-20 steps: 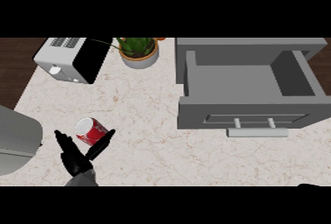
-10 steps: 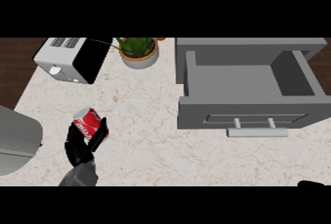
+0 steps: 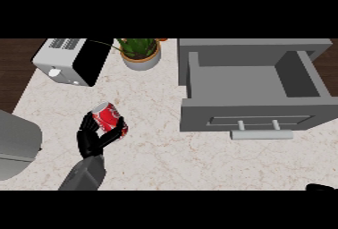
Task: Pick up the can, place it into the drawer and close the drawer
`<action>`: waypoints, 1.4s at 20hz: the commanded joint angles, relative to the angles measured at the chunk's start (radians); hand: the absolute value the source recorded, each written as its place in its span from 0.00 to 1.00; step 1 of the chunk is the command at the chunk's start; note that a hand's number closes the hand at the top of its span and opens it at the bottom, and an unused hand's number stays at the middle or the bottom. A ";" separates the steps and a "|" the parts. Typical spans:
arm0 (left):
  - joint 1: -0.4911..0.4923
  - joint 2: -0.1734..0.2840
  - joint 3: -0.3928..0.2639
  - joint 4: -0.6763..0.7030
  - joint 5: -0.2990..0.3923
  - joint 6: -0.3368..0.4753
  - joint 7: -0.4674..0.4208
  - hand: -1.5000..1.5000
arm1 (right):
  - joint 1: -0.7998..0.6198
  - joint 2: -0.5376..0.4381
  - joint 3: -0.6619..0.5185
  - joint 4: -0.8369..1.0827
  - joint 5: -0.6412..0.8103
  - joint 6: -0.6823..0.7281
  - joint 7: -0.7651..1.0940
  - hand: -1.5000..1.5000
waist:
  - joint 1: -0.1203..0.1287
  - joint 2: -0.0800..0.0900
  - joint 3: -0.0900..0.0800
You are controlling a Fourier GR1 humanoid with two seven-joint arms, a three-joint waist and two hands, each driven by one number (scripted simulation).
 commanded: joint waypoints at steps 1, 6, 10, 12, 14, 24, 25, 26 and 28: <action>-0.098 0.048 -0.121 0.029 -0.086 -0.132 0.112 1.00 | -0.035 0.014 0.042 -0.007 0.041 -0.023 0.018 0.00 | -0.006 0.003 -0.001; -0.201 0.048 -0.160 0.075 -0.112 -0.304 0.164 1.00 | -0.011 0.027 0.048 -0.007 0.068 -0.026 0.000 0.00 | -0.006 0.003 -0.001; -0.262 0.054 -0.163 0.047 -0.129 -0.337 0.214 1.00 | -0.050 0.045 0.071 0.005 0.111 -0.063 0.003 0.00 | 0.006 0.000 0.000; -0.290 0.080 -0.158 0.059 -0.138 -0.370 0.256 1.00 | -0.040 0.003 0.025 -0.049 0.067 -0.045 0.049 0.00 | 0.002 0.000 0.000; -0.311 0.049 -0.191 -0.035 -0.159 -0.301 0.347 1.00 | 0.012 0.020 0.028 -0.037 0.068 -0.022 0.009 0.00 | 0.008 -0.004 0.001; -0.426 0.018 -0.230 -0.328 -0.200 -0.177 0.642 1.00 | -0.017 -0.003 -0.016 -0.008 0.028 -0.014 -0.003 0.00 | 0.009 -0.005 0.001; -0.380 -0.034 -0.285 -0.425 -0.236 -0.090 0.674 1.00 | 0.005 0.023 0.019 -0.052 0.063 -0.033 0.030 0.00 | 0.017 -0.009 0.001; -0.443 -0.012 -0.261 -0.416 -0.219 -0.108 0.740 1.00 | 0.001 0.017 0.022 -0.042 0.055 -0.017 0.011 0.00 | 0.013 -0.007 0.001; -0.475 -0.004 -0.247 -0.432 -0.235 -0.094 0.778 1.00 | -0.050 -0.022 -0.039 0.027 0.019 -0.017 0.002 0.00 | 0.011 -0.003 0.001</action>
